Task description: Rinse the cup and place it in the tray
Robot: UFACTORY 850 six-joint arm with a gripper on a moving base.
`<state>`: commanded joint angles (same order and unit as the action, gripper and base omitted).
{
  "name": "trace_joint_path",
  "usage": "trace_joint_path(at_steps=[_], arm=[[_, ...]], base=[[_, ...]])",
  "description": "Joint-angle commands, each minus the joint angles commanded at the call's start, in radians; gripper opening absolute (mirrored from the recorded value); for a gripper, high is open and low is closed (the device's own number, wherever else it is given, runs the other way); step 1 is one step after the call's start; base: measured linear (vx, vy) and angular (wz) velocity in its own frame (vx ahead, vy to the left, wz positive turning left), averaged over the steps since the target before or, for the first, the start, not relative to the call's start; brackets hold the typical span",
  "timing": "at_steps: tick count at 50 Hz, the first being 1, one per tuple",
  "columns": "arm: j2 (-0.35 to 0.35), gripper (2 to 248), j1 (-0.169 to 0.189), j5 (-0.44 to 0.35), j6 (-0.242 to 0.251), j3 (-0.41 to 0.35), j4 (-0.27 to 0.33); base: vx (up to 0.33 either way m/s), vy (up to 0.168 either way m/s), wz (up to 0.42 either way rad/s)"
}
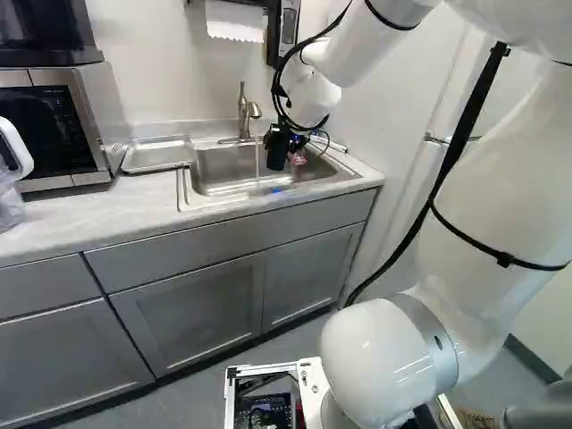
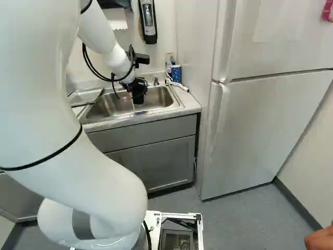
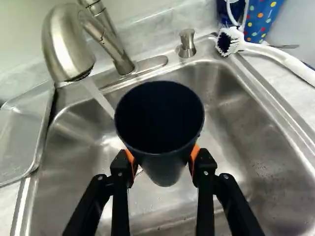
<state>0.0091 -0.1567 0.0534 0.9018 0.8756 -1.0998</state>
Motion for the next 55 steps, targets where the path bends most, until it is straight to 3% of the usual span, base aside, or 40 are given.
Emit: trace_joint_path(at_steps=[26, 32, 47, 55], arm=[[-0.016, 121, -0.037, 0.082, -0.002, 0.016, 0.109], [-0.023, 121, -0.04, 0.094, -0.04, 0.023, 0.134], [-0.041, 121, -0.038, 0.113, -0.19, 0.042, 0.198], [-0.052, 121, -0.037, 0.113, -0.207, 0.053, 0.233]], base=[[0.0, 0.0, 0.0], [0.0, 0.0, 0.0], [0.0, 0.0, 0.0], [0.0, 0.0, 0.0]])
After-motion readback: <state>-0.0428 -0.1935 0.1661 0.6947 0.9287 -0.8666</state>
